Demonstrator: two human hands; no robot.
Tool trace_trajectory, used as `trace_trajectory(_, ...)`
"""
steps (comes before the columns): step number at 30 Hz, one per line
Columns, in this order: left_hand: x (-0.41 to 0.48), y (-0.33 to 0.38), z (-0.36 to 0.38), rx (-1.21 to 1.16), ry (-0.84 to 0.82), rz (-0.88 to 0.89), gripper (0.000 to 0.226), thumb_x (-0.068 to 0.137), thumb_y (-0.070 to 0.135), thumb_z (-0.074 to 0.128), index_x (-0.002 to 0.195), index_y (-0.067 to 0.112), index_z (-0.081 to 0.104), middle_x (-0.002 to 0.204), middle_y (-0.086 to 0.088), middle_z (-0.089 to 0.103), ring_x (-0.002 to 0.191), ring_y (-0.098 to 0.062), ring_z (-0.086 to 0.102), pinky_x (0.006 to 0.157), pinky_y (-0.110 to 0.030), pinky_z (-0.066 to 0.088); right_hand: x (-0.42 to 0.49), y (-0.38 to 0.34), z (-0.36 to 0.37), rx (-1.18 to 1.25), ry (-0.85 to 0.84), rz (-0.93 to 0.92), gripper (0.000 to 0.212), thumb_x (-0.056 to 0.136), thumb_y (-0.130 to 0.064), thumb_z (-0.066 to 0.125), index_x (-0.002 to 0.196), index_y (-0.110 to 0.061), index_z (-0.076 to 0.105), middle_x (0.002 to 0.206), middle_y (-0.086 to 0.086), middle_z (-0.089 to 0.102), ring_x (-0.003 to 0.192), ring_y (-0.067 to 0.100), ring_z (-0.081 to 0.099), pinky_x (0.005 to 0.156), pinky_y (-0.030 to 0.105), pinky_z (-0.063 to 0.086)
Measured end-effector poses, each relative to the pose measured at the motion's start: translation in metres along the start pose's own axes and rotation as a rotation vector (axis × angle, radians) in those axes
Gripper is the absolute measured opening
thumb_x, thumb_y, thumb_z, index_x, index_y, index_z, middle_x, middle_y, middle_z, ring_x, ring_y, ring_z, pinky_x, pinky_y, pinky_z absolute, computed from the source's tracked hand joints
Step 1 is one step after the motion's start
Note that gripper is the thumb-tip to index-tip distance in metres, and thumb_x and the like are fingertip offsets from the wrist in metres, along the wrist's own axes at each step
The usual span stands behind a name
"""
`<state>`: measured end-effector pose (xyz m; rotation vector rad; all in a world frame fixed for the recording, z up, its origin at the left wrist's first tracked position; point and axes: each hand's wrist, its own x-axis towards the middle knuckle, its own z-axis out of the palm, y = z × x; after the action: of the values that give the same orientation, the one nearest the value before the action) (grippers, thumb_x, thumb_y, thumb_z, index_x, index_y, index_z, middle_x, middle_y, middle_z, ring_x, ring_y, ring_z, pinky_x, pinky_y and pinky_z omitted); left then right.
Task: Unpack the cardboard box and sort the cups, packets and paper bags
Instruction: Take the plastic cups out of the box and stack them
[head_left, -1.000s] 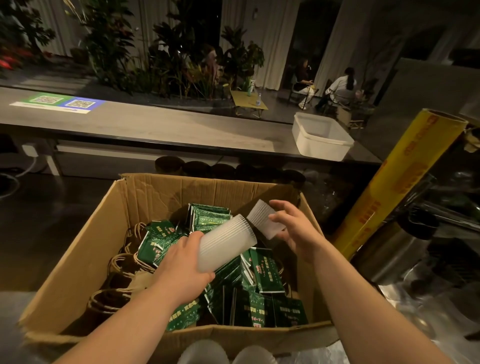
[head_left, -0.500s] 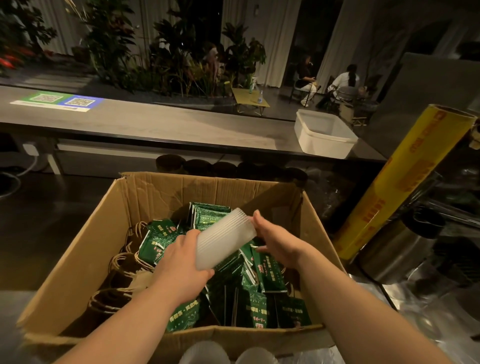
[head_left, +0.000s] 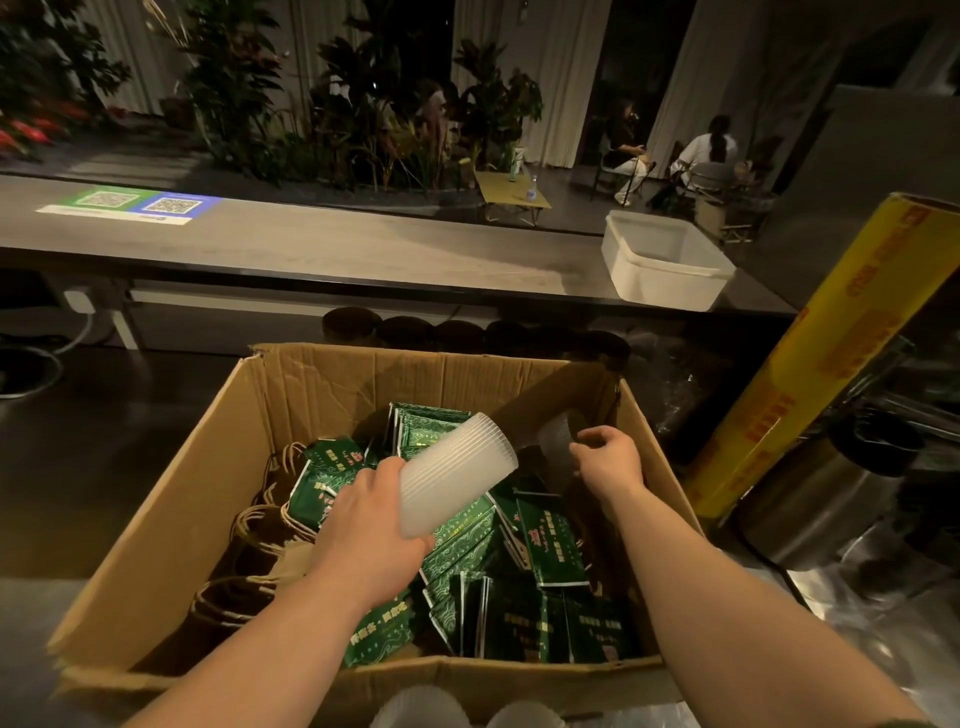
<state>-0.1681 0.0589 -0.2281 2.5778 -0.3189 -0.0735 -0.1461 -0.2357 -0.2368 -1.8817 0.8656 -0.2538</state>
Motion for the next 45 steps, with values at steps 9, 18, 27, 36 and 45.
trace_trajectory(9,-0.004,0.0,0.001,-0.017,-0.023,0.005,0.079,0.079,0.044,0.079,0.14,0.034,0.03,0.126,0.007,0.042,0.114,-0.017,0.044,0.098,-0.039,0.046,-0.041,-0.034,-0.003,0.311,-0.469,-0.198,0.014,0.099,-0.01,0.06,0.085,-0.009,0.062,0.128,0.004,0.062,0.122,0.019,0.057,0.108,0.045,0.049)
trace_trajectory(18,-0.006,-0.002,0.001,-0.013,-0.032,0.004,0.082,0.082,0.044,0.078,0.144,0.033,0.026,0.134,0.007,0.04,0.12,-0.017,0.041,0.104,-0.04,0.042,-0.052,-0.032,0.006,0.236,-0.91,-0.191,0.027,0.09,-0.033,0.058,0.109,-0.013,0.06,0.125,0.009,0.058,0.119,0.029,0.053,0.111,0.051,0.037)
trace_trajectory(27,-0.001,-0.001,-0.005,0.01,0.011,-0.053,0.074,0.081,0.043,0.076,0.138,0.031,0.031,0.124,0.004,0.043,0.111,-0.018,0.043,0.094,-0.038,0.045,-0.009,-0.033,0.01,0.235,-0.211,0.224,0.033,0.105,-0.005,0.035,0.124,-0.02,0.059,0.122,0.013,0.058,0.093,0.026,0.067,0.07,0.034,0.06)
trace_trajectory(36,-0.003,0.0,-0.004,0.013,-0.001,-0.041,0.074,0.083,0.044,0.075,0.14,0.033,0.029,0.125,0.007,0.041,0.114,-0.016,0.041,0.097,-0.038,0.045,-0.01,-0.023,0.028,0.621,-0.467,0.457,0.022,0.098,-0.007,0.057,0.12,-0.013,0.056,0.136,0.013,0.053,0.109,0.036,0.067,0.086,0.041,0.058)
trace_trajectory(45,-0.002,-0.002,-0.002,0.0,0.011,-0.033,0.076,0.081,0.044,0.077,0.139,0.034,0.029,0.123,0.008,0.041,0.112,-0.015,0.042,0.095,-0.037,0.046,-0.015,-0.037,0.003,0.669,-0.245,0.256,0.022,0.096,-0.019,0.068,0.118,-0.015,0.07,0.119,0.008,0.071,0.109,0.022,0.065,0.092,0.037,0.049)
